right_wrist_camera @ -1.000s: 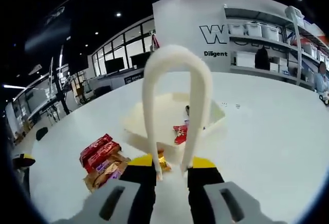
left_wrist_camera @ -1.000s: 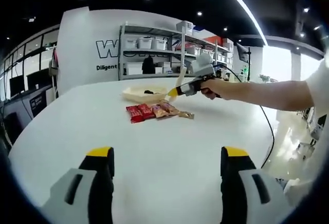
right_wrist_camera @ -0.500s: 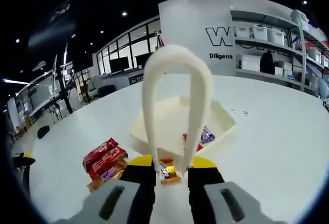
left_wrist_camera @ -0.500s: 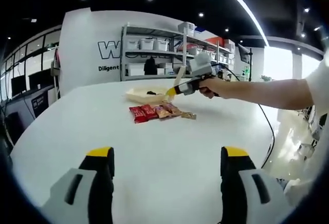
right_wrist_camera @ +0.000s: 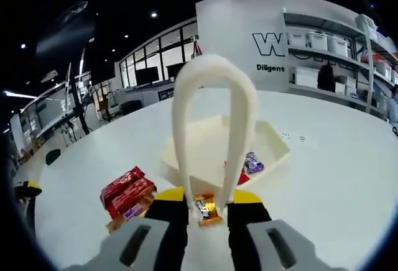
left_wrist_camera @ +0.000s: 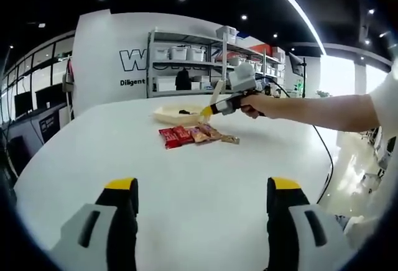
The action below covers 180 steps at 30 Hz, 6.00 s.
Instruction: Place the target food into the container with the food tongs after gripping and lifting it, then release it inside without dropping or visibly crushing the food.
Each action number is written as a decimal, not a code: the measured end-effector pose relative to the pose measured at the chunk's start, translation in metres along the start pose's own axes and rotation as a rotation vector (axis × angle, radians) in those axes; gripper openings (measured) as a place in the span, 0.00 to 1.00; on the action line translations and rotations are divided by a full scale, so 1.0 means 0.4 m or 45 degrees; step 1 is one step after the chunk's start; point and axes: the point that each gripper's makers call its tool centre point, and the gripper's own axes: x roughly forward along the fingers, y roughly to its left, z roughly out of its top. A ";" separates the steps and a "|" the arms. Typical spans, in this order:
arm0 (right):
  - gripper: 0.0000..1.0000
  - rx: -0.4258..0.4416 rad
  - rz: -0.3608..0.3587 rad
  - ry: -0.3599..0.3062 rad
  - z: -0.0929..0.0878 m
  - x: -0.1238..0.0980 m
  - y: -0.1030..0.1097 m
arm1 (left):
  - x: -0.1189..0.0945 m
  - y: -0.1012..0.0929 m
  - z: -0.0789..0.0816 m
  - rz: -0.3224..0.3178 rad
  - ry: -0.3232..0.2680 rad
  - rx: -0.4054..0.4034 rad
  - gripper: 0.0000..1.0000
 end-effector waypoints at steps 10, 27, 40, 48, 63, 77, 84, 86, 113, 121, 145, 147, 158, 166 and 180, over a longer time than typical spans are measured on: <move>0.17 -0.035 -0.005 0.006 -0.006 0.003 0.009 | -0.004 0.001 0.001 0.001 0.000 0.003 0.83; 0.15 -0.078 -0.032 0.022 -0.025 0.014 0.007 | -0.009 0.006 0.000 0.008 0.001 0.004 0.83; 0.13 -0.038 -0.032 0.043 -0.036 -0.014 -0.009 | -0.010 -0.002 0.005 -0.001 -0.006 0.007 0.83; 0.13 -0.027 -0.043 0.058 -0.057 -0.061 -0.027 | -0.009 -0.018 0.012 -0.014 -0.015 0.014 0.83; 0.17 0.039 -0.038 0.032 -0.061 -0.069 -0.031 | -0.007 -0.037 0.014 -0.034 -0.014 0.027 0.83; 0.17 0.031 -0.051 0.029 -0.055 -0.059 -0.032 | -0.020 -0.025 0.015 -0.017 -0.018 0.025 0.83; 0.14 0.018 -0.063 0.044 -0.057 -0.060 -0.036 | -0.022 -0.025 0.016 -0.017 -0.019 0.027 0.83; 0.13 0.017 -0.064 0.046 -0.058 -0.060 -0.036 | -0.022 -0.025 0.016 -0.016 -0.019 0.027 0.83; 0.12 -0.027 -0.073 -0.008 0.037 -0.137 -0.041 | -0.014 -0.042 0.015 -0.046 -0.032 0.020 0.83; 0.12 -0.028 -0.076 -0.029 0.082 -0.120 -0.045 | -0.008 -0.039 0.017 -0.050 -0.035 0.015 0.83; 0.12 0.033 -0.055 -0.027 0.126 0.031 -0.069 | 0.045 -0.015 0.004 -0.047 0.009 0.037 0.85; 0.12 0.045 -0.049 -0.005 0.105 0.042 -0.060 | 0.053 -0.015 0.002 -0.048 0.018 0.045 0.85; 0.13 0.055 -0.038 0.014 0.071 0.052 -0.042 | 0.068 -0.005 -0.005 -0.040 0.042 0.058 0.85; 0.13 0.063 -0.040 0.017 0.067 0.050 -0.049 | 0.071 -0.005 0.000 -0.040 0.039 0.060 0.84; 0.13 0.051 -0.011 0.001 0.071 -0.007 -0.011 | 0.046 -0.011 0.006 -0.033 0.017 0.056 0.84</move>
